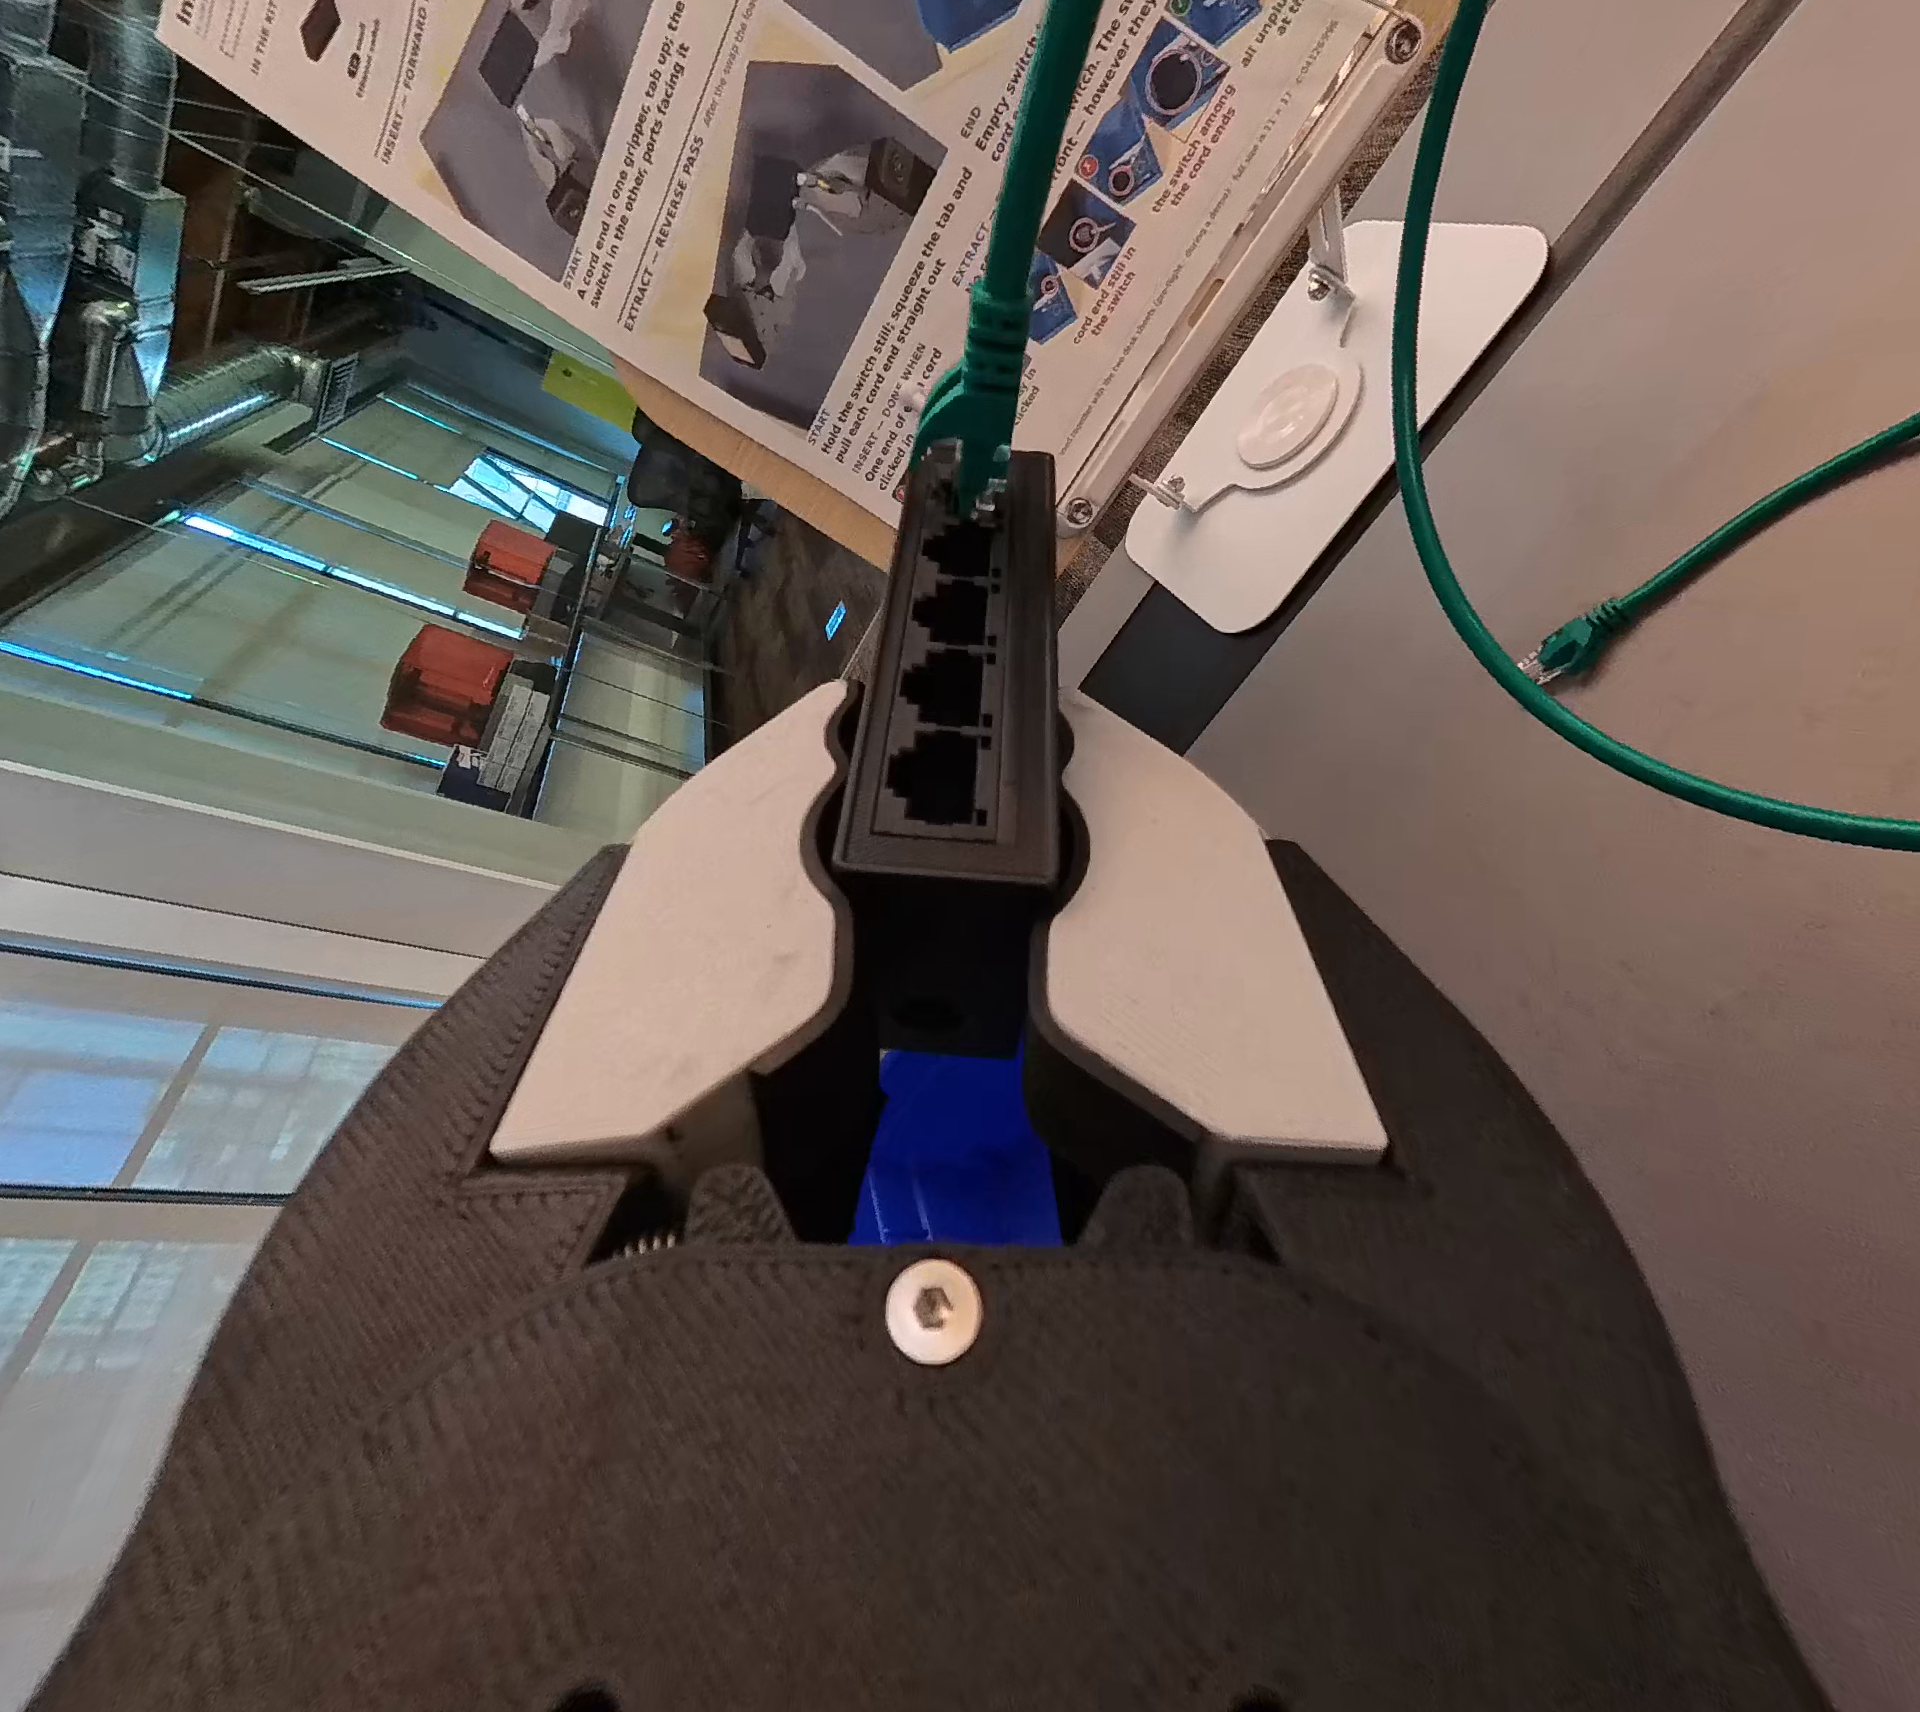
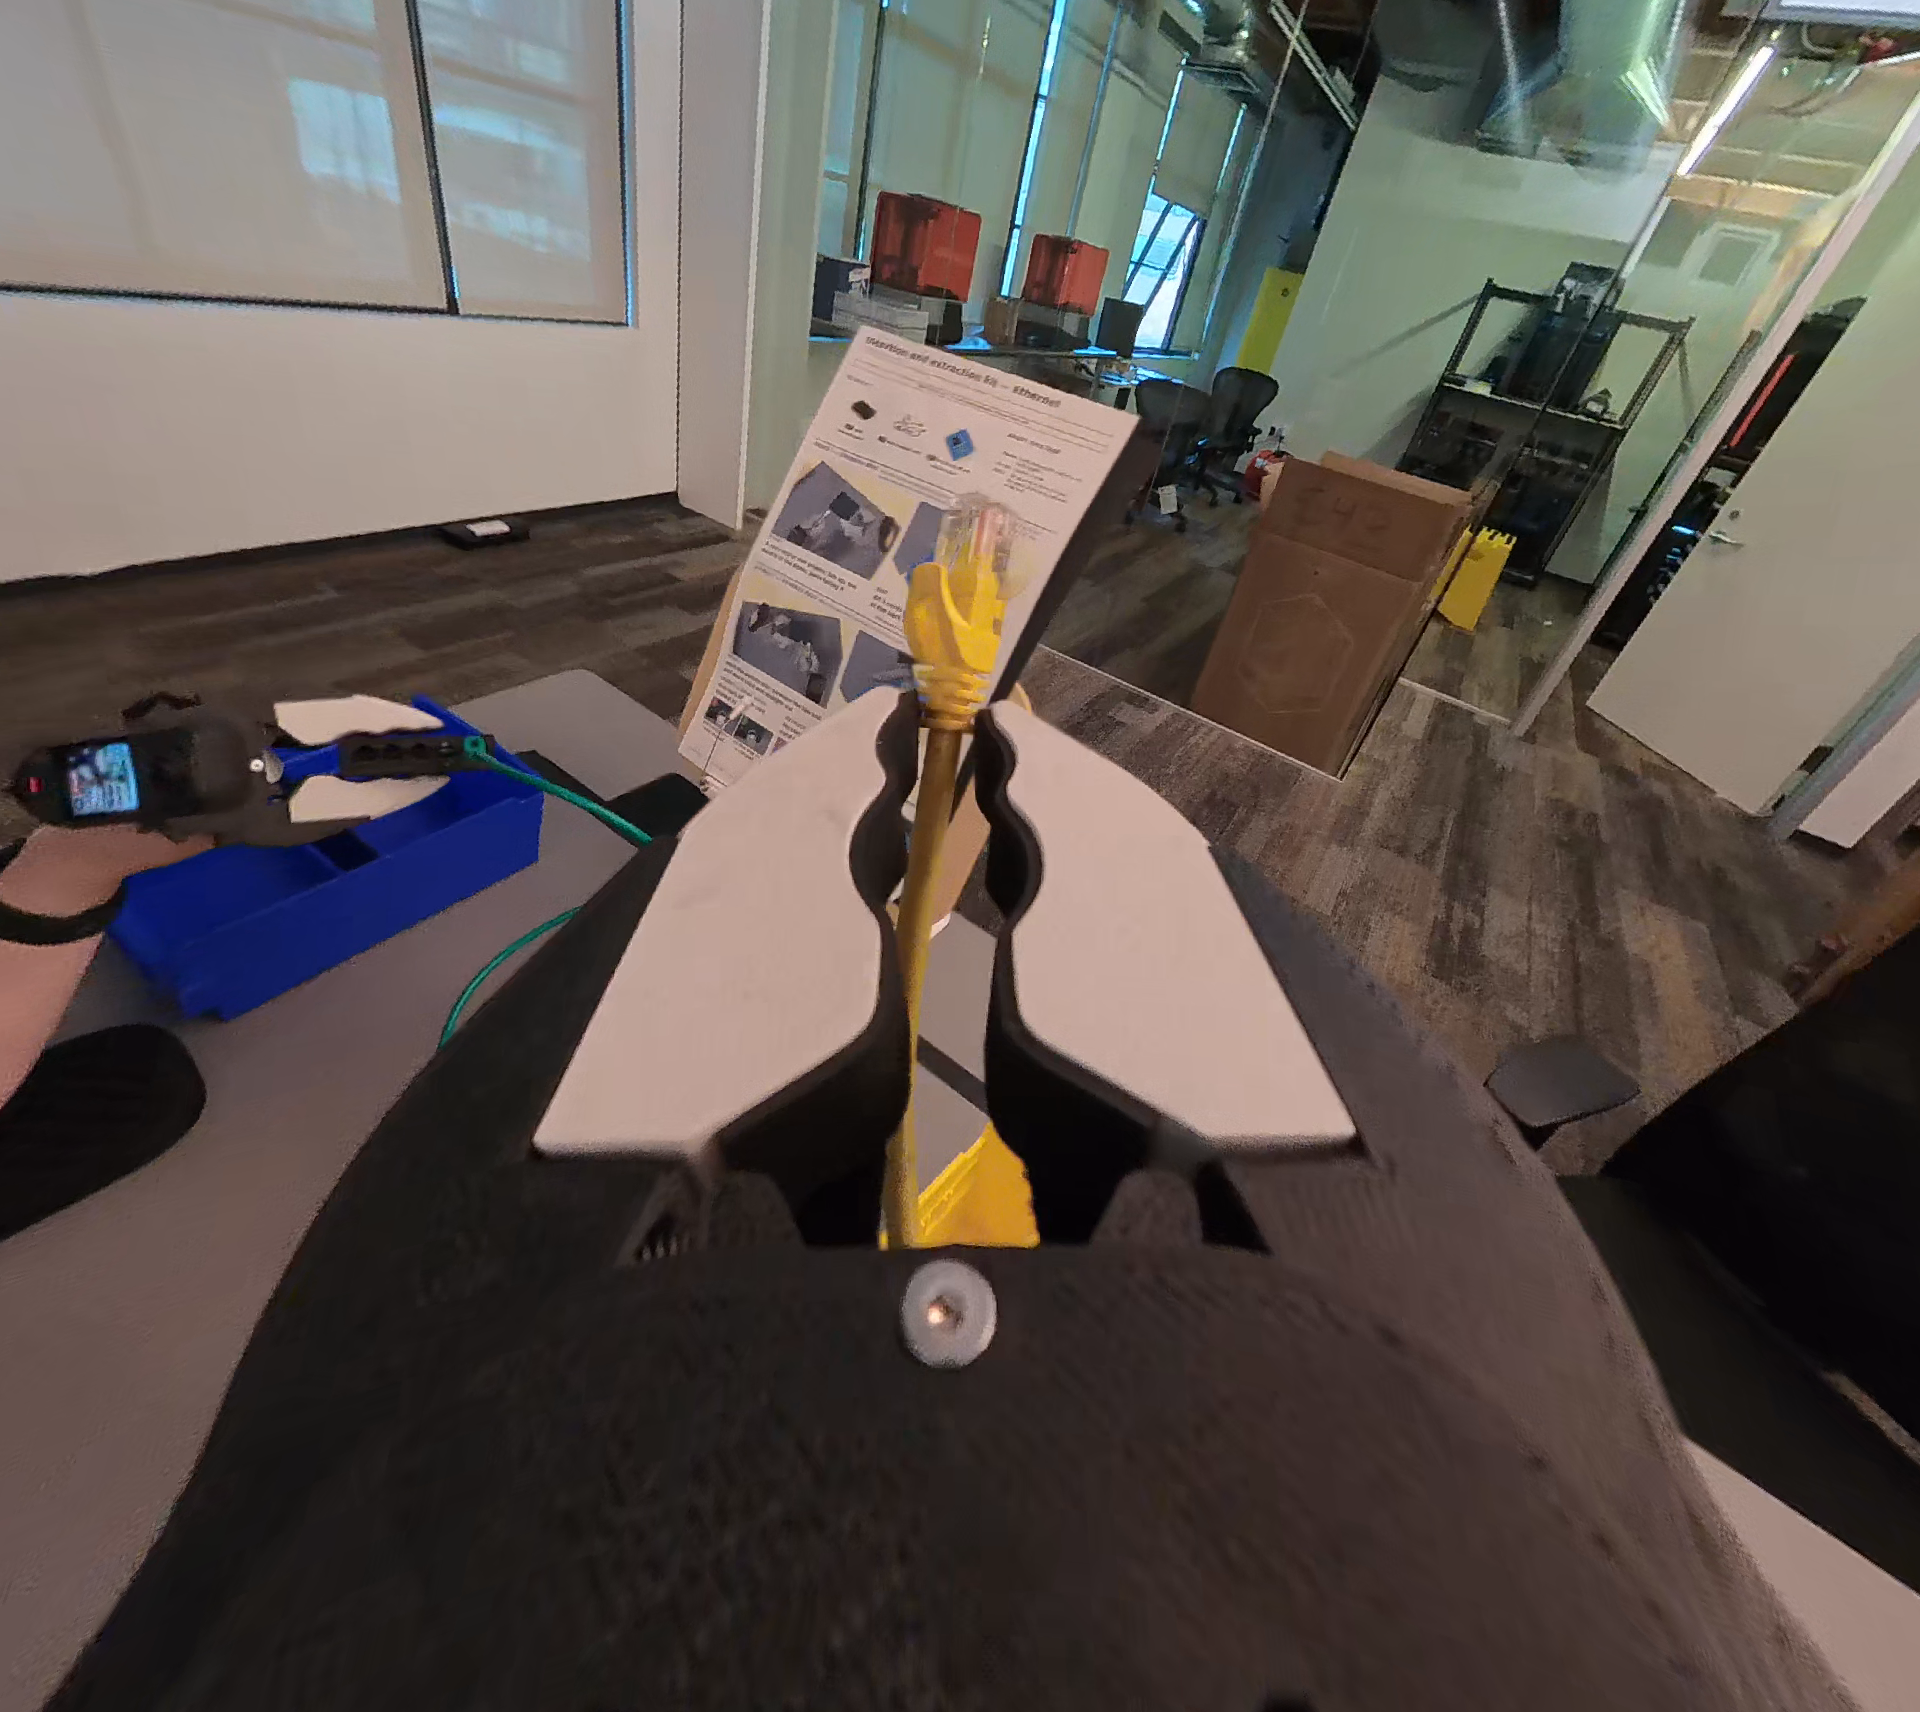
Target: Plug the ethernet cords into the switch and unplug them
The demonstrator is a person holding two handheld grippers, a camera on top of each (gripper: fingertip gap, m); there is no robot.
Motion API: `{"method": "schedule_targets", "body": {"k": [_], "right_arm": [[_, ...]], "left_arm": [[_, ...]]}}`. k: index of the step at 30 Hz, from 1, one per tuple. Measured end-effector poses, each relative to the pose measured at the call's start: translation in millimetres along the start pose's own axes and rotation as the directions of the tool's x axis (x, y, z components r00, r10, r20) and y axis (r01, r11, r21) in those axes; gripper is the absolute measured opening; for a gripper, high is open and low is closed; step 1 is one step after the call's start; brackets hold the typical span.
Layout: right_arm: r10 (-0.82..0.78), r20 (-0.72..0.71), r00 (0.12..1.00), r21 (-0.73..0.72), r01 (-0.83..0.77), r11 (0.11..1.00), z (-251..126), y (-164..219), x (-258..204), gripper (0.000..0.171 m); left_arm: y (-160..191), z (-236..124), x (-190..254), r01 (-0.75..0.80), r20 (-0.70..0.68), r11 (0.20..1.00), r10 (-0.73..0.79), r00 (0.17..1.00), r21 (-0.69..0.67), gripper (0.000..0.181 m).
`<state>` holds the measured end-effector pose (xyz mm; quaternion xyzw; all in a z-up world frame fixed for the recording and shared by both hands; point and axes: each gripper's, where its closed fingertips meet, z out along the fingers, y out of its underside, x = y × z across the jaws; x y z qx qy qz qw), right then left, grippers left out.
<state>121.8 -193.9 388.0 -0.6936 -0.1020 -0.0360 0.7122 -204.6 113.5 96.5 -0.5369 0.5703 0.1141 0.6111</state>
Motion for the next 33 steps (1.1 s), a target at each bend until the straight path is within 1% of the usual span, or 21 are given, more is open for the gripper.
{"method": "schedule_targets", "body": {"k": [2, 5, 12, 16, 18, 20, 23, 25, 28, 31, 32, 33], "right_arm": [[-0.025, 0.004, 1.000, -0.026, 0.025, 0.999, 6, 3, -8, 0.012], [-0.027, 0.012, 1.000, -0.092, 0.028, 0.995, 16, 20, -14, 0.012], [0.033, 0.031, 0.999, -0.174, -0.027, 0.984, 21, 64, -16, 0.012], [0.094, 0.073, 0.993, -0.304, -0.067, 0.950, 18, 111, -27, 0.012], [0.121, 0.096, 0.988, -0.387, -0.075, 0.919, 15, 143, -36, 0.012], [0.165, 0.123, 0.979, -0.483, -0.086, 0.871, 12, 182, -47, 0.012], [0.256, 0.124, 0.959, -0.624, -0.126, 0.772, 11, 252, -60, 0.012], [0.315, 0.114, 0.942, -0.684, -0.155, 0.713, 14, 298, -67, 0.012], [0.441, 0.080, 0.894, -0.771, -0.225, 0.596, 18, 366, -84, 0.012], [0.418, -0.015, 0.908, -0.835, -0.241, 0.494, 19, 437, -83, 0.013], [0.395, -0.049, 0.917, -0.845, -0.249, 0.472, 19, 456, -81, 0.012], [0.388, -0.054, 0.920, -0.858, -0.241, 0.453, 17, 470, -83, 0.012]], "left_arm": [[-1, -1, 0, -0.001, 0.000, 1.000, 0.001, 1.000, 0.002, 0.030], [-2, -3, 0, 0.003, 0.000, 1.000, -0.003, 1.000, 0.011, 0.030], [-3, -7, -3, 0.015, -0.004, 1.000, -0.015, 1.000, 0.024, 0.030], [-3, -8, -5, 0.023, -0.004, 0.999, -0.022, 1.000, 0.026, 0.030], [-3, -9, -6, 0.026, -0.004, 0.999, -0.026, 1.000, 0.030, 0.030], [-3, -10, -6, 0.028, -0.004, 0.999, -0.028, 1.000, 0.032, 0.030], [-4, -10, -6, 0.029, -0.005, 0.999, -0.029, 1.000, 0.033, 0.030], [-4, -10, -5, 0.026, -0.007, 0.999, -0.025, 1.000, 0.033, 0.030], [-5, -9, -3, 0.020, -0.009, 0.999, -0.019, 1.000, 0.032, 0.030], [-5, -8, -2, 0.017, -0.013, 0.999, -0.017, 1.000, 0.029, 0.030], [-5, -8, -1, 0.018, -0.016, 0.999, -0.018, 1.000, 0.029, 0.030], [-5, -8, -1, 0.018, -0.019, 0.999, -0.018, 1.000, 0.027, 0.030]]}}
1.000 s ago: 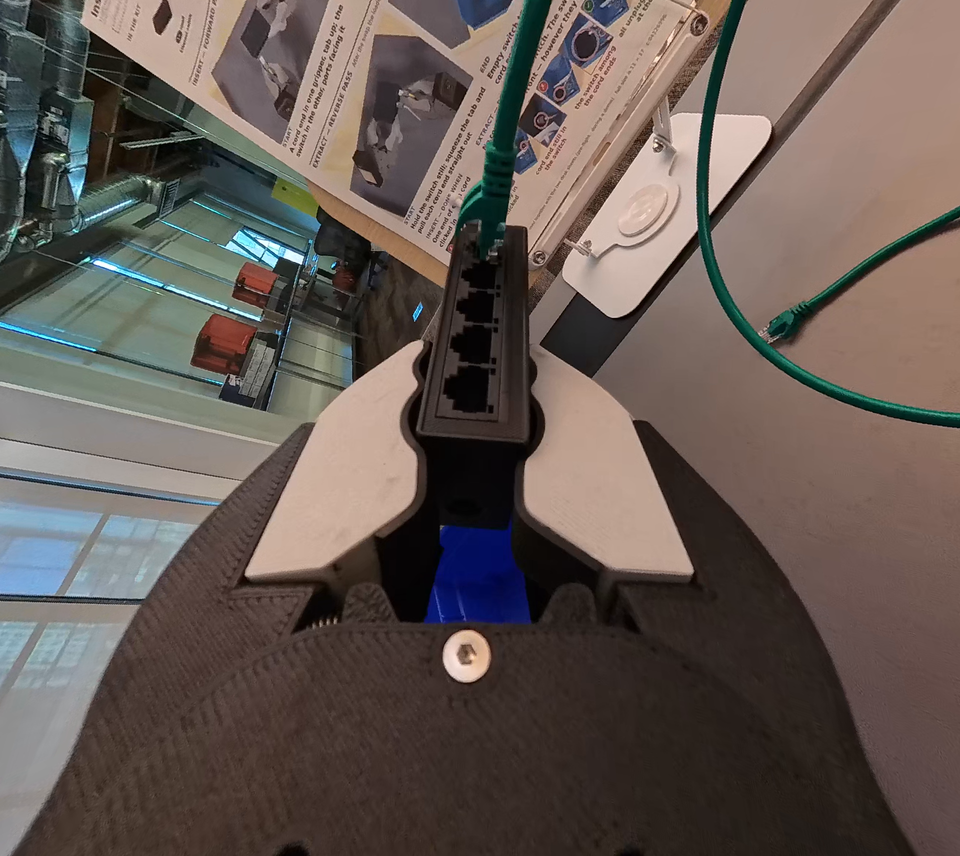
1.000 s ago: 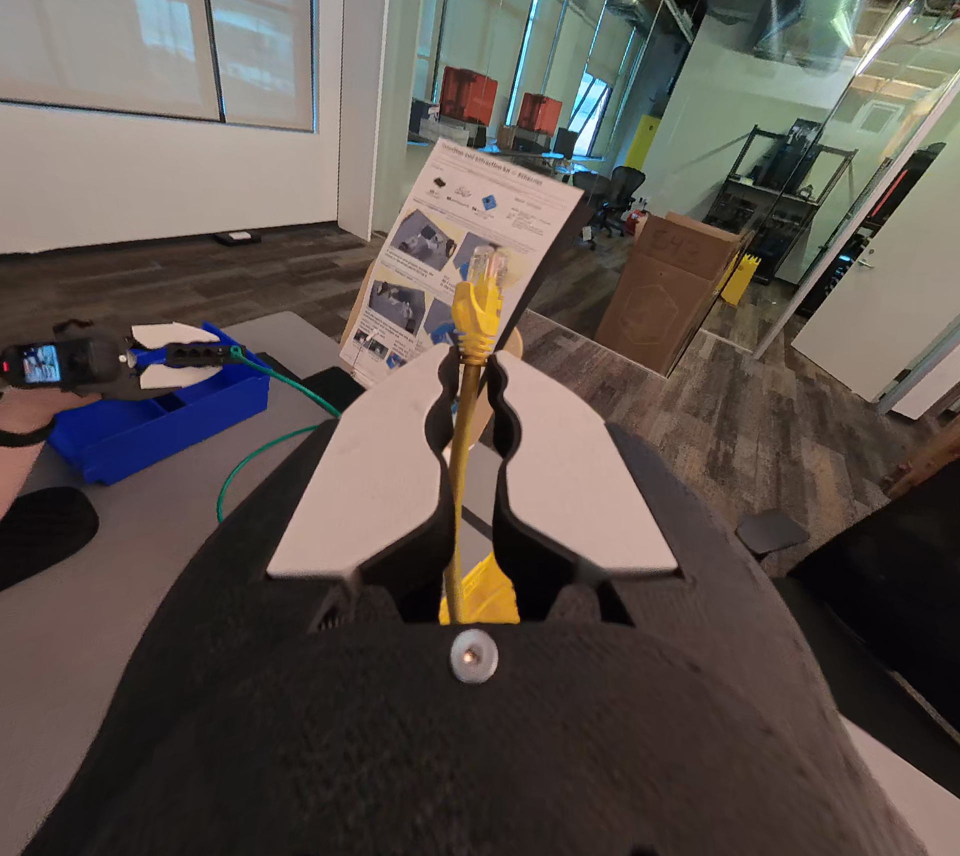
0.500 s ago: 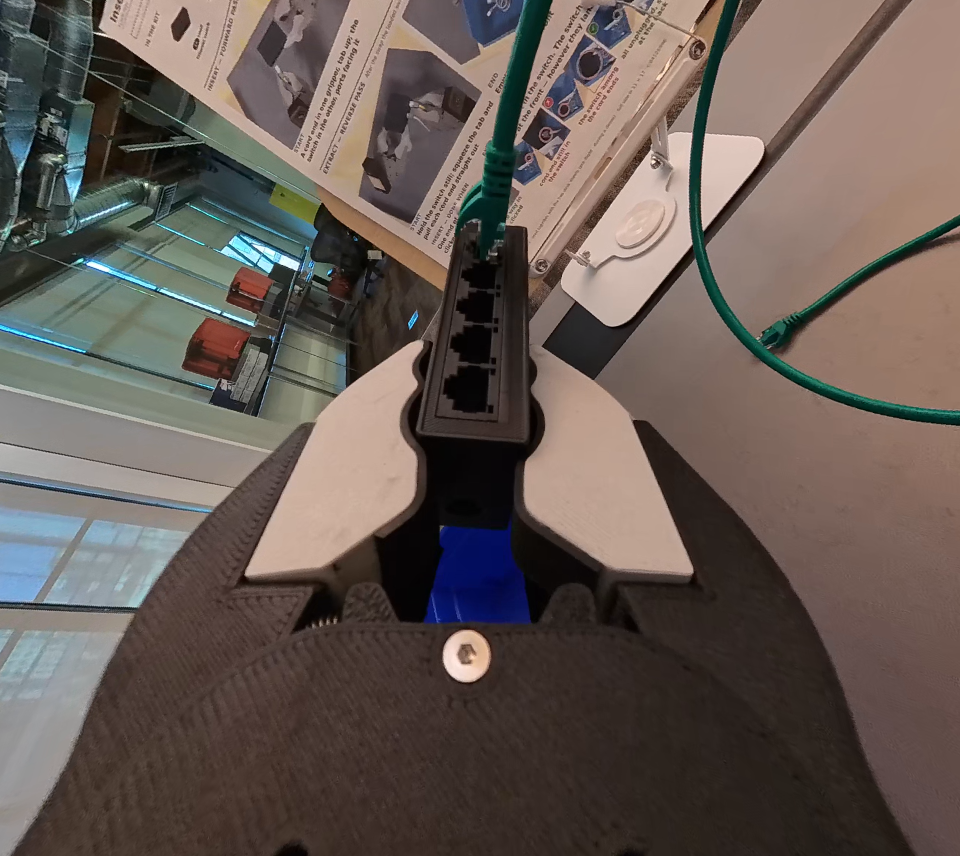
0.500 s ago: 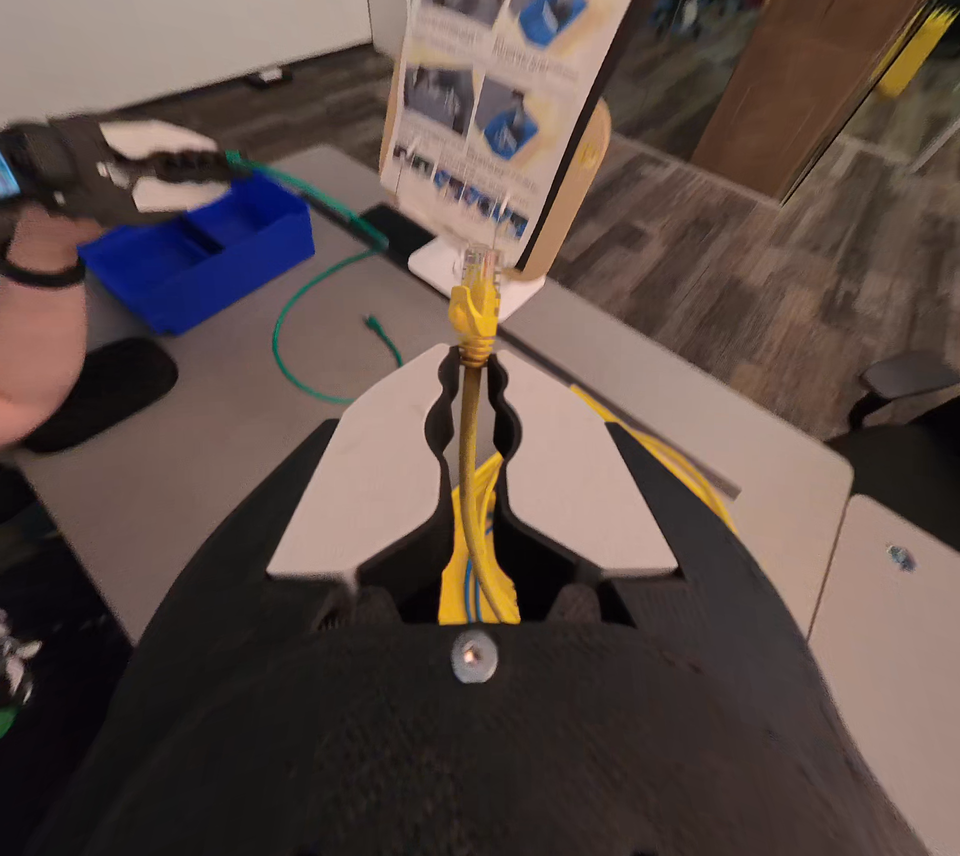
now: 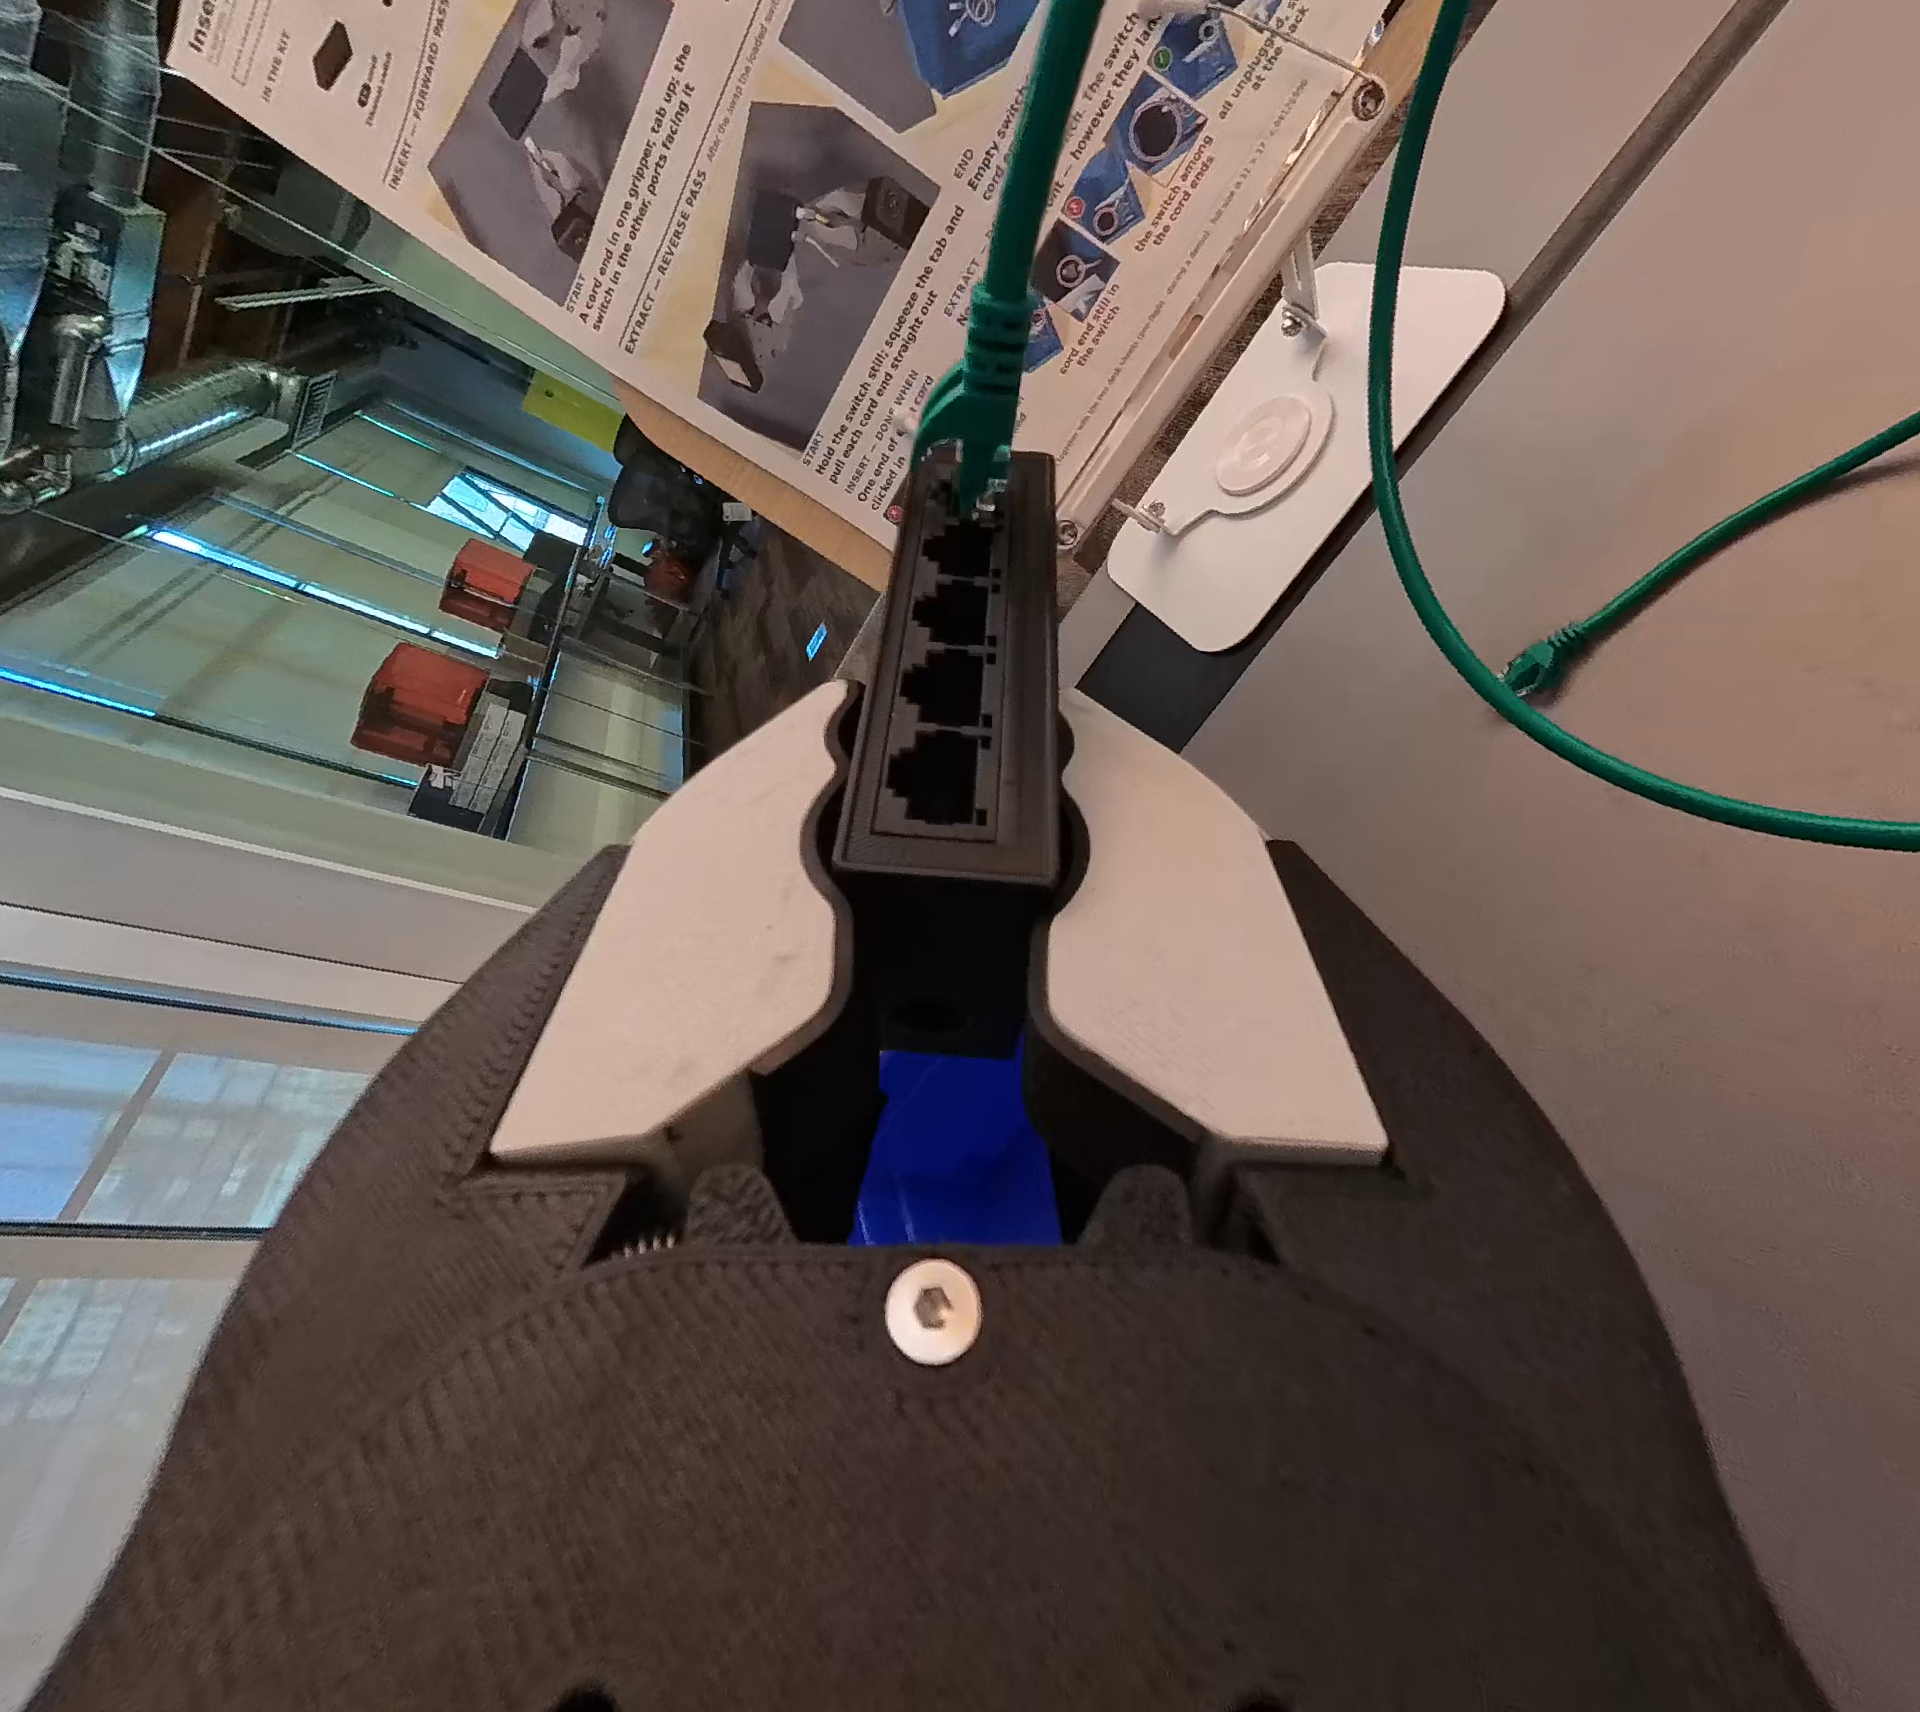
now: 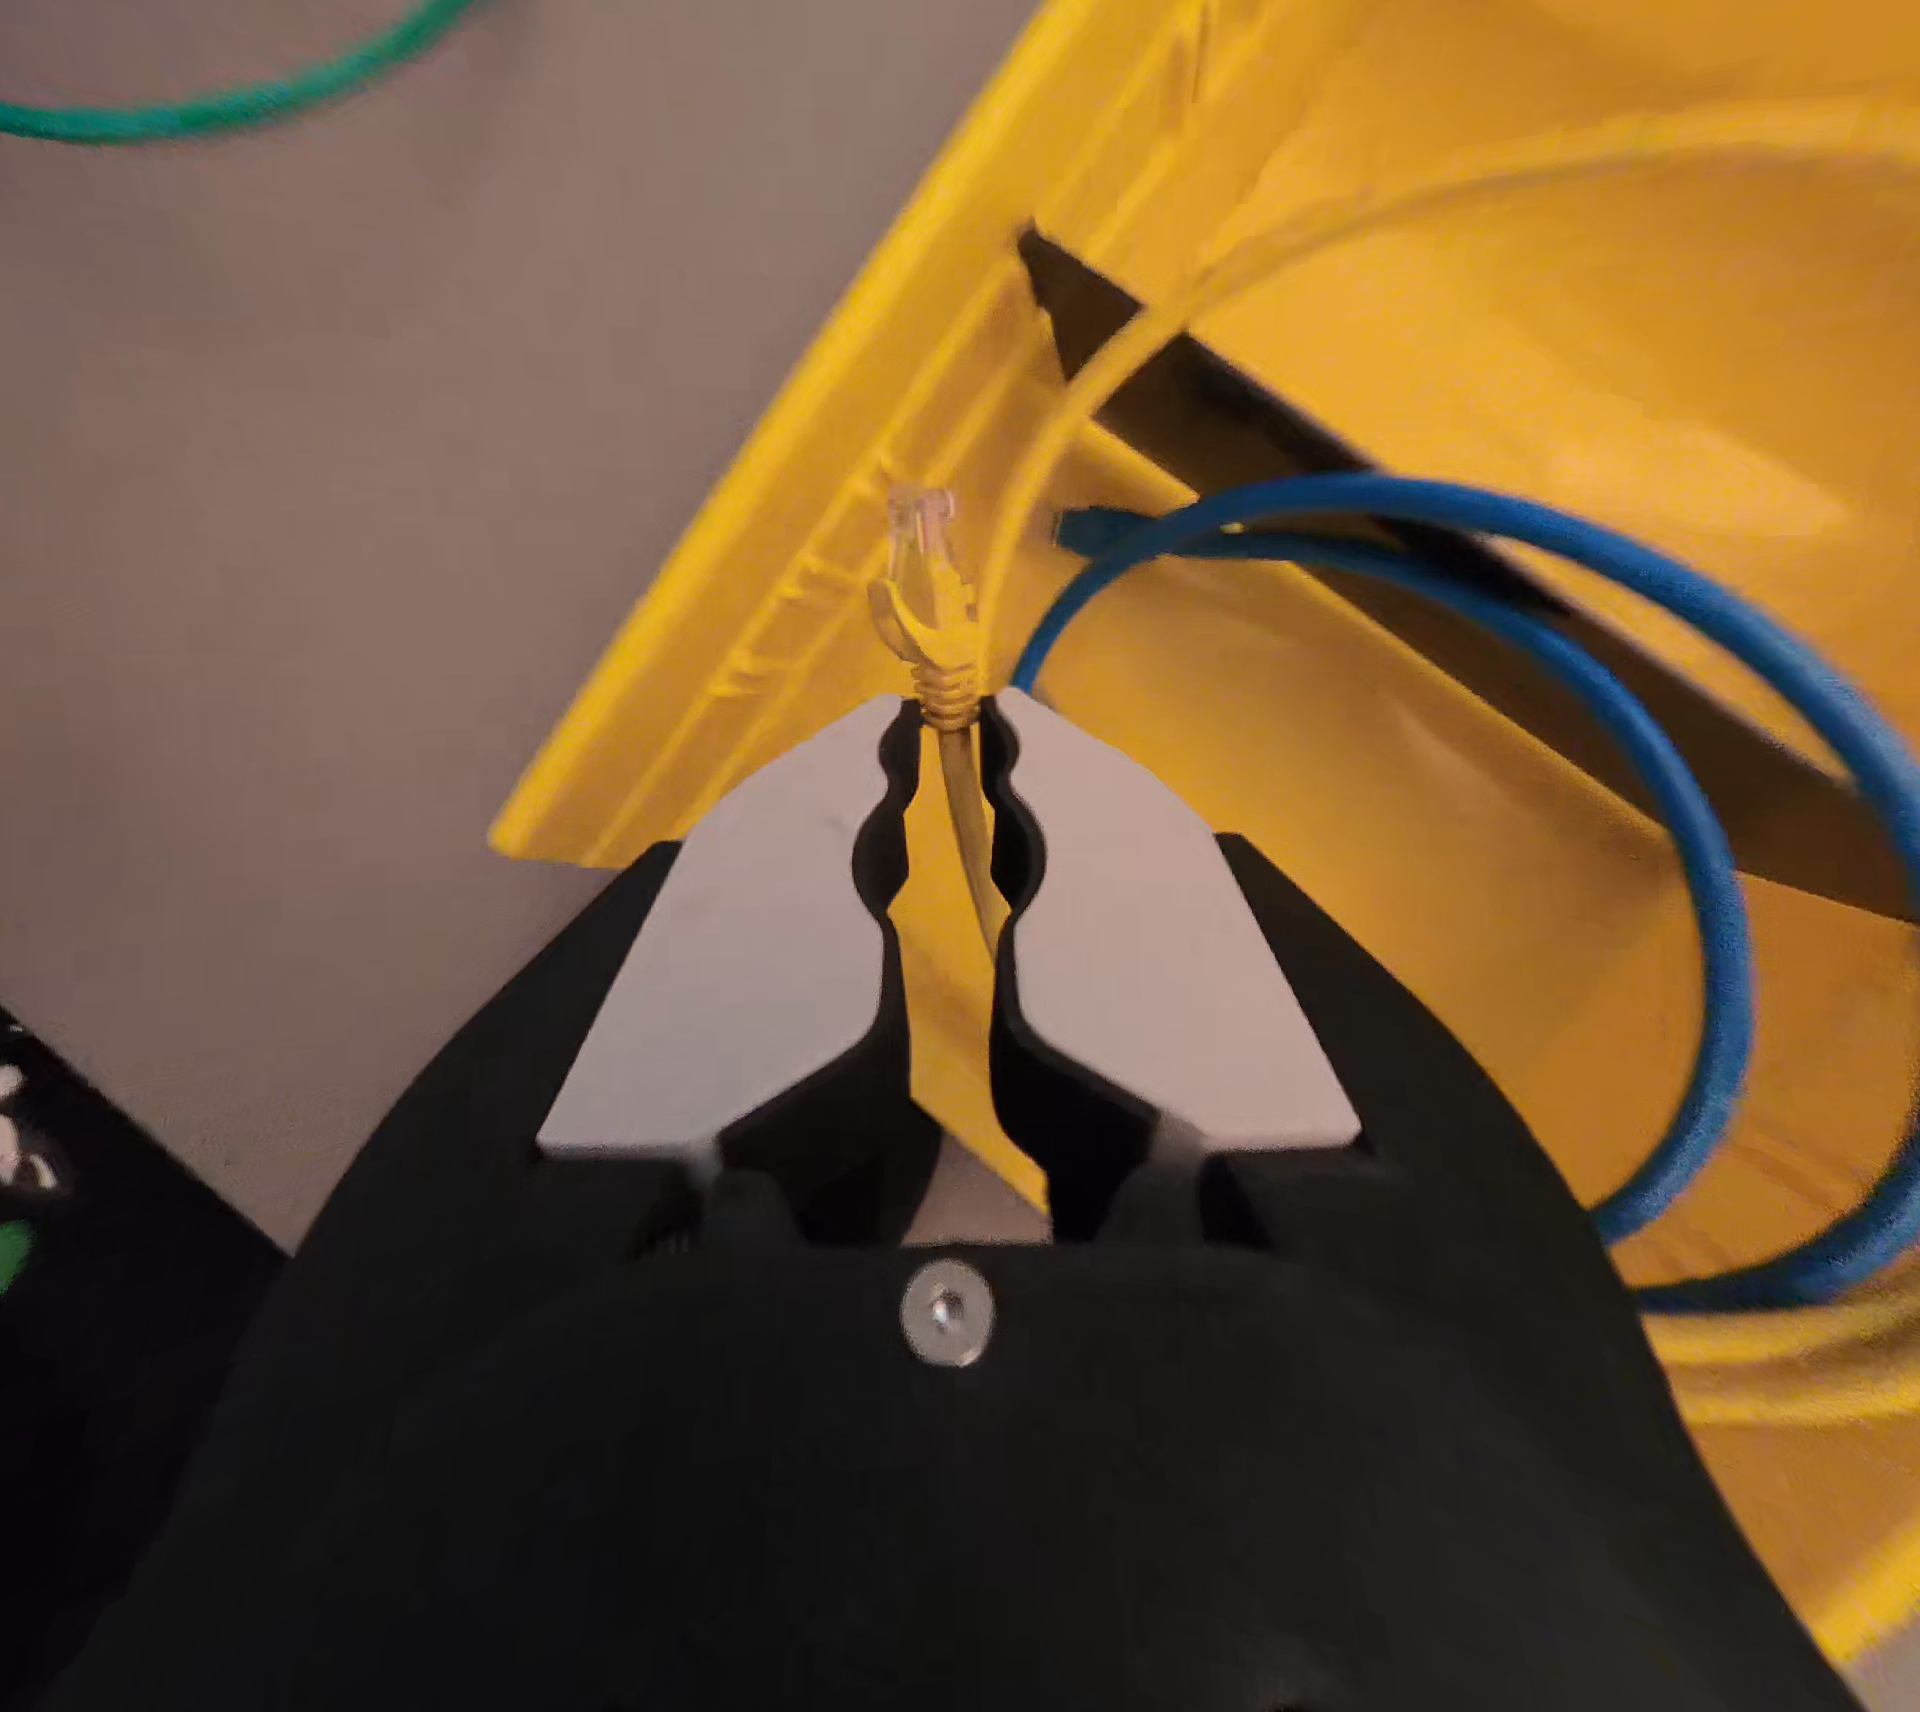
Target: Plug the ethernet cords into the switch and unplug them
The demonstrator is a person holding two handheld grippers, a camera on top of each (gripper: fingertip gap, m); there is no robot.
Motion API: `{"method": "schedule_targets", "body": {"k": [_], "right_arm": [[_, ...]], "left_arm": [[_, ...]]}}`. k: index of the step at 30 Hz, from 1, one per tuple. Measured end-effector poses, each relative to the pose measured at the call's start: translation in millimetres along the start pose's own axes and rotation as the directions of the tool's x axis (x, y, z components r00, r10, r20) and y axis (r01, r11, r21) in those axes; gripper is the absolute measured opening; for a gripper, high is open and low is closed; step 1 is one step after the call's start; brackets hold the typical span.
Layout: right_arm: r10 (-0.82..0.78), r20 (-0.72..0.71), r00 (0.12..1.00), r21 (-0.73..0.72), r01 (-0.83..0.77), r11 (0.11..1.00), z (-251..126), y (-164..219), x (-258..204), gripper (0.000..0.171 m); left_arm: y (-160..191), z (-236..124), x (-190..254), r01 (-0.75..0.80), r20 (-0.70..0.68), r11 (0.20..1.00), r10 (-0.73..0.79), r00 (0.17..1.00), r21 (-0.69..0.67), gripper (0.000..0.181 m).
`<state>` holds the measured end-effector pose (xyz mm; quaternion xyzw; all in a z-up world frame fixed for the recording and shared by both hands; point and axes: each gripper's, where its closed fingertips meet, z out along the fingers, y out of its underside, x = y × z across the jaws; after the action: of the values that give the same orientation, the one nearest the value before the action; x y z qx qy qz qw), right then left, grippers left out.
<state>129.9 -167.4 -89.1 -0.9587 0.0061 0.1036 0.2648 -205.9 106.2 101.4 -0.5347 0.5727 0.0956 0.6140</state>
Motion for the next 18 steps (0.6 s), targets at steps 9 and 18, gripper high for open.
{"method": "schedule_targets", "body": {"k": [9, 18], "right_arm": [[-0.346, 0.042, 0.937, 0.214, 0.330, 0.920, -75, -49, -22, 0.034], [-0.036, -0.177, 0.983, -0.164, 0.006, 0.986, -47, -69, 143, 0.027]], "left_arm": [[3, 3, 0, -0.009, 0.003, 1.000, 0.009, 1.000, -0.017, 0.030], [5, 6, 0, -0.026, 0.021, 0.999, 0.027, 0.999, -0.042, 0.030]]}}
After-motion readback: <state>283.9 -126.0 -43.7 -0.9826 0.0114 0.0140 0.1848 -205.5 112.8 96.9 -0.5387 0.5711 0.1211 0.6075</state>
